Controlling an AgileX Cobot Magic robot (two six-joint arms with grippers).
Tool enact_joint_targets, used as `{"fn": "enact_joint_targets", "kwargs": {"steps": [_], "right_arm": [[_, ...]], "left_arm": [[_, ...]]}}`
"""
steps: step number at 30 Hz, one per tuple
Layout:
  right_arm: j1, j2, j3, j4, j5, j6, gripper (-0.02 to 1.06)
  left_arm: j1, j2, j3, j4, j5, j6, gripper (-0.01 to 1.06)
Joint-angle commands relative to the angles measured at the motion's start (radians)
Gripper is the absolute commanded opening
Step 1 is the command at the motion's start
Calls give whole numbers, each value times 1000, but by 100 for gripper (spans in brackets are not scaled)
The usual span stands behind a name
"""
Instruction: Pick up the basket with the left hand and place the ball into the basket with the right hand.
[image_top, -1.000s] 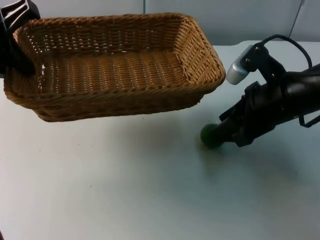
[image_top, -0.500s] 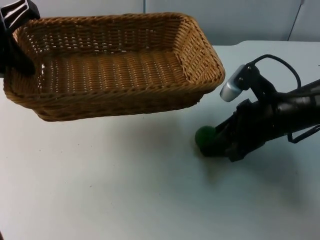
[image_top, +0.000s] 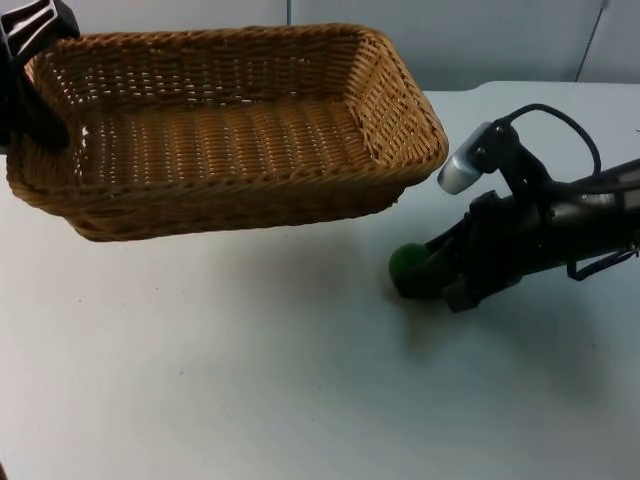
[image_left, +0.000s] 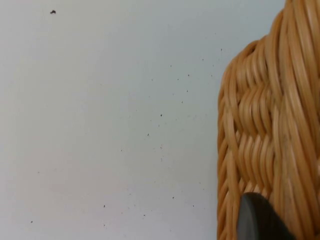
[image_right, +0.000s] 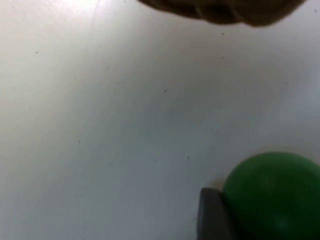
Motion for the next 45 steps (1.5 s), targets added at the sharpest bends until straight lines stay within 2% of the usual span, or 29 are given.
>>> {"fn": "enact_joint_targets", "kwargs": {"steps": [1, 2, 6, 7, 9, 11, 12, 14, 16, 22, 25, 26, 27, 30, 31, 35, 36, 40, 43, 45], "right_arm": [[3, -58, -5, -2, 15, 56, 0], [3, -58, -5, -2, 15, 56, 0], [3, -147, -5, -167, 20, 210, 0], [3, -147, -5, -167, 20, 210, 0], [3, -191, -5, -254, -2, 288, 0], [3, -238, 8, -320, -54, 346, 0], [3, -238, 8, -320, -54, 346, 0], [3, -280, 26, -385, -125, 392, 0], [3, -329, 53, -404, -211, 398, 0], [3, -390, 52, -397, -259, 392, 0], [3, -436, 52, -319, -321, 355, 0], [3, -436, 52, -319, -321, 355, 0], [3, -459, 50, -265, -322, 308, 0], [3, -489, 25, -209, -235, 290, 0], [3, -489, 25, -209, -235, 290, 0], [3, -494, -23, -138, -84, 294, 0], [3, -494, -23, -138, -84, 294, 0], [3, -494, -68, -121, 67, 294, 0], [13, -494, -78, -116, 92, 302, 0], [41, -493, -90, -122, 72, 305, 0]], "left_arm": [[4, -15, -1, -25, -12, -2, 0], [4, -15, -1, -25, -12, -2, 0], [4, -15, -1, -25, -12, -2, 0], [4, -15, -1, -25, -12, -2, 0], [4, -15, -1, -25, -12, -2, 0], [4, -15, -1, -25, -12, -2, 0], [4, -15, -1, -25, -12, -2, 0], [4, -15, -1, -25, -12, -2, 0], [4, -15, -1, -25, -12, -2, 0], [4, -15, -1, -25, -12, -2, 0], [4, -15, -1, -25, -12, -2, 0], [4, -15, -1, -25, -12, -2, 0], [4, -15, -1, -25, -12, -2, 0], [4, -15, -1, -25, -12, -2, 0], [4, -15, -1, -25, -12, -2, 0], [4, -15, -1, -25, -12, -2, 0], [4, -15, -1, -25, -12, -2, 0], [4, -15, -1, -25, -12, -2, 0], [4, -15, -1, -25, -12, -2, 0], [4, -15, -1, -25, -12, -2, 0]]}}
